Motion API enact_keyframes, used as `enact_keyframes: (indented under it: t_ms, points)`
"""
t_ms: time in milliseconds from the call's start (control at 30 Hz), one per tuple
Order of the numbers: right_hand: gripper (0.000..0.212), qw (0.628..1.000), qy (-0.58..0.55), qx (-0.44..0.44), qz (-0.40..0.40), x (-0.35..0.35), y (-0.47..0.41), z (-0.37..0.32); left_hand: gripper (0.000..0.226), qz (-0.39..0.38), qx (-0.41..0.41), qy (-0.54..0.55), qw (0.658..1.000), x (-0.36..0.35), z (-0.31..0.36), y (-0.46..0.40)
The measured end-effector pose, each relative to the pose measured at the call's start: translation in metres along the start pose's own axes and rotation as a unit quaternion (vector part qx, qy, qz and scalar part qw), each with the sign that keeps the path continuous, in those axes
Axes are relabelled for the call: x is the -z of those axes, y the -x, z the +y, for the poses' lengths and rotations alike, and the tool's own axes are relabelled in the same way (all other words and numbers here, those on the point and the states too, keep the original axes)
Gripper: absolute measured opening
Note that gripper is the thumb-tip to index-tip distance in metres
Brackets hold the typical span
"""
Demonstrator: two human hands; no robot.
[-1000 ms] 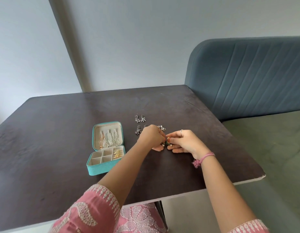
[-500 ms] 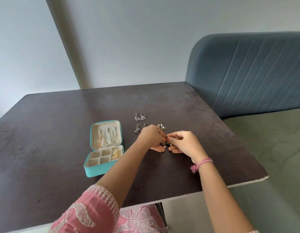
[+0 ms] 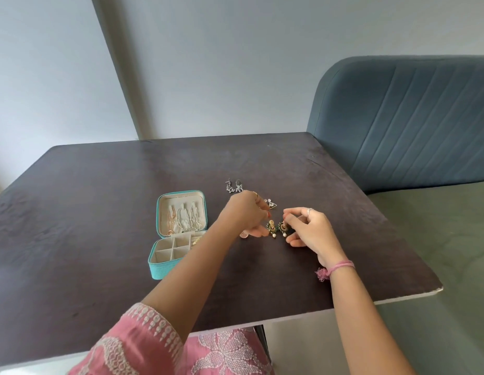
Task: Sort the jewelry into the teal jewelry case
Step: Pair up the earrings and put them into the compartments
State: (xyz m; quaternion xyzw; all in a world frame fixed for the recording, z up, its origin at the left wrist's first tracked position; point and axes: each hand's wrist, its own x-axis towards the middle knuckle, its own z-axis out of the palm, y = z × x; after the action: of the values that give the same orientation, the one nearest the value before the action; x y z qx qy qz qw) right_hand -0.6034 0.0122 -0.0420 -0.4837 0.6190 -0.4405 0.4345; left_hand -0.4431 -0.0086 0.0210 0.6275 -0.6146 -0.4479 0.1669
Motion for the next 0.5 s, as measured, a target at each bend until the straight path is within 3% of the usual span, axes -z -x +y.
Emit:
enact_keyframes:
  t_ms: [233, 500]
  points:
    - [0.012, 0.997, -0.014, 0.019, 0.067, -0.002, 0.005, 0.0, 0.013, 0.078, -0.038, 0.054, 0.995, 0.035, -0.012, 0.016]
    - [0.012, 0.996, -0.011, 0.021, 0.083, -0.005, 0.007, -0.002, 0.015, 0.09, -0.03, 0.057, 0.994, 0.053, -0.03, 0.023]
